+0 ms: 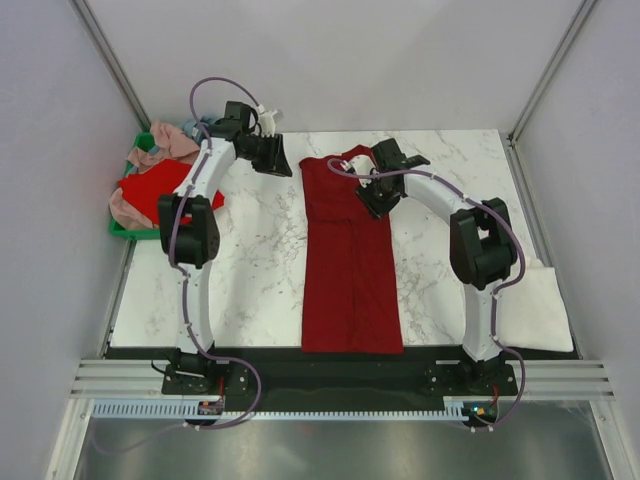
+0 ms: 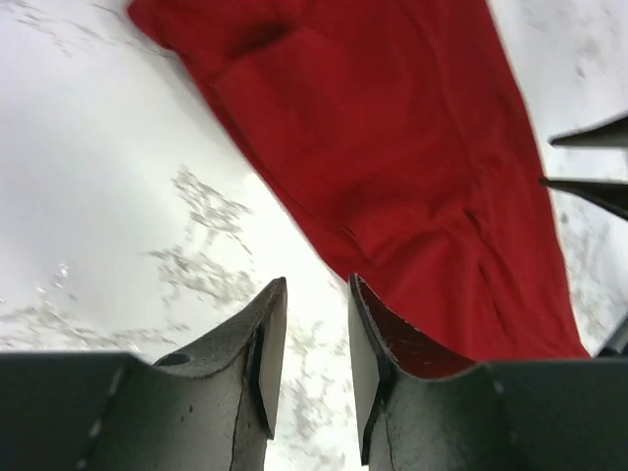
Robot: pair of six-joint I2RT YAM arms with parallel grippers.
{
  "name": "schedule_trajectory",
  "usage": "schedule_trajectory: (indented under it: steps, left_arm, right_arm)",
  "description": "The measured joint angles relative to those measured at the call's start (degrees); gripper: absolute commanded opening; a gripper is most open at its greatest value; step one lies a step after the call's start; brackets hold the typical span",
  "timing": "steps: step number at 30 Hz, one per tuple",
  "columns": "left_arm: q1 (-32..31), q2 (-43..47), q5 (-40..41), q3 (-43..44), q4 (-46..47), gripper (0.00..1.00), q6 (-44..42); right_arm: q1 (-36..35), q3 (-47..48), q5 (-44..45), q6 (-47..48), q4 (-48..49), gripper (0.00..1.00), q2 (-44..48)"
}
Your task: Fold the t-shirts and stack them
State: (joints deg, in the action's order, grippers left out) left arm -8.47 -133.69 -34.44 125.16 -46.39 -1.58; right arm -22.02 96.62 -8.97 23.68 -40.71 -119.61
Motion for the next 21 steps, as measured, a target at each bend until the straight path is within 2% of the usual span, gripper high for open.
schedule_trajectory:
  steps: [5,10,17,21]
  left_arm:
    - [-0.35,9.29,-5.07,-11.34,-1.03,0.44,-2.64]
    - [-0.94,14.4,-9.38,-23.32,-2.69,0.55,-2.91]
    - [-0.98,26.64,-10.91,-45.07,-3.1,0.55,3.54]
    - [-1.03,34.4,-10.91,-53.18,-1.6,0.54,8.2]
  right_arm:
    - [0.0,-3.41,-0.17,0.0,0.52,0.44,4.85]
    - [0.59,-8.96,-2.14,-0.37,-0.44,0.45,11.41]
    - [9.05,-21.18,-13.99,-8.04,-8.39,0.47,23.96]
    - [12.63,-29.35,-20.39,-16.55,-9.44,0.49,28.22]
